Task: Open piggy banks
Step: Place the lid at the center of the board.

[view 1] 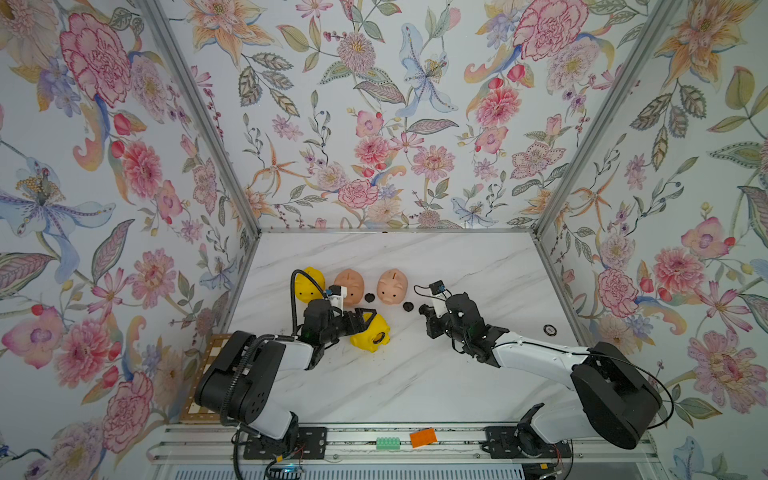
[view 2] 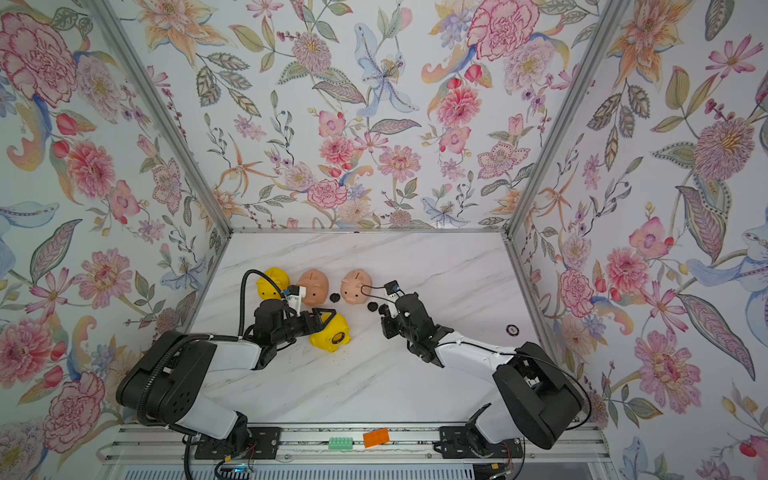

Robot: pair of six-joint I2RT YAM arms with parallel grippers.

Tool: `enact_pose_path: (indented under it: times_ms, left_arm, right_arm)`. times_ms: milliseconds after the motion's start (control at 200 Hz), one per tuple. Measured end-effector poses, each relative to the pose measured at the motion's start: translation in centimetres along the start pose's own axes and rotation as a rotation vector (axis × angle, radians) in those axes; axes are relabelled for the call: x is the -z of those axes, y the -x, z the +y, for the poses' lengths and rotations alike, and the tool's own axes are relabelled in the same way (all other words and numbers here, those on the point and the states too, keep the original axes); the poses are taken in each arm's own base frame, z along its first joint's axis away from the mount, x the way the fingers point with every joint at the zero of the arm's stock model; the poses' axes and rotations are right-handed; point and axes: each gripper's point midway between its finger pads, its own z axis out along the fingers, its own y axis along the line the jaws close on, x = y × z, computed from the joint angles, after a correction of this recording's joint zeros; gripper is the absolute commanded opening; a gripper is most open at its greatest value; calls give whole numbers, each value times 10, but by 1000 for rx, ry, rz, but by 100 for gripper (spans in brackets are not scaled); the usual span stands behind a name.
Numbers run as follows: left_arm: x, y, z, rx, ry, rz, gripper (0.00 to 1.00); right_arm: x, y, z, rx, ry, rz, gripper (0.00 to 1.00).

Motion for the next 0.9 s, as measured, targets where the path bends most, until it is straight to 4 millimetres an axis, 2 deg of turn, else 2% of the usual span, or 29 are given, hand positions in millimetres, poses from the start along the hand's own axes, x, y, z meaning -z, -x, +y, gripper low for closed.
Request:
enact_pose_path:
  times_ms: [105,180,290,410,560,706,901]
  left_arm:
    - [0,0,0,0,-1,0,85]
    - [0,0,0,0,0,0,84]
    - [1,0,0,-1,-1,-1,84]
    - [1,-1,0,-1,-2,0,85]
    - [2,-2,-1,-3,-6,-2,85]
    - [3,-2,-1,-6,-10,-6,84]
    - [5,-3,-1,-9,-12,-10,85]
  right_arm:
    - [-2,5,-37,-130,-52,58,0]
    - [-5,0,-64,-209,-103,107,0]
    - [-6,-24,-98,-306,-181,206,0]
    - [-6,-47,-121,-382,-225,305,0]
    - [-10,-61,-127,-413,-230,373,0]
    - [-13,-60,-126,-418,-222,392,0]
    - [-24,-58,-127,-424,-212,406,7]
